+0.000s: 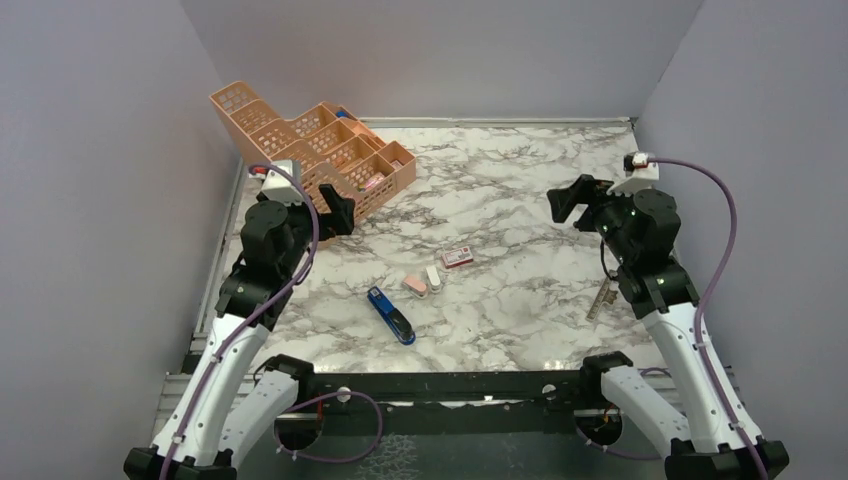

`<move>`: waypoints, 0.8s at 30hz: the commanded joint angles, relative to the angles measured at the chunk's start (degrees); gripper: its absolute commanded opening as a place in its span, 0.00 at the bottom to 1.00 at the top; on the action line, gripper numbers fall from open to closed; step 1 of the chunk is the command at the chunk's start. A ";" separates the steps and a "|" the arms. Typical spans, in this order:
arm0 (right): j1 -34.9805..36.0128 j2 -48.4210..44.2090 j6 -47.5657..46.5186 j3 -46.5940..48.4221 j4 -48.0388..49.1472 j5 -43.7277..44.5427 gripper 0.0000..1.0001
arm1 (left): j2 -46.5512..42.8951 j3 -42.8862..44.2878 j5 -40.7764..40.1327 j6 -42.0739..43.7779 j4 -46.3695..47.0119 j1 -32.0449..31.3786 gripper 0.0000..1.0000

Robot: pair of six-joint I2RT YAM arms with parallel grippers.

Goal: Load the staples into the stapler

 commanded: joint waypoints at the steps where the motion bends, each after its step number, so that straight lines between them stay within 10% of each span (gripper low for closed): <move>1: -0.54 1.12 2.32 -1.85 5.09 -2.49 0.91 | -0.39 -2.22 6.12 -3.16 5.72 0.76 0.99; 15: -0.77 23.27 -5.16 1.43 16.82 -22.06 0.88 | 14.38 -1.62 26.31 -7.44 8.88 0.99 0.99; 24: 2.72 41.85 -17.39 6.56 28.18 -33.60 0.80 | 22.74 -1.82 25.33 -17.75 16.63 1.07 0.99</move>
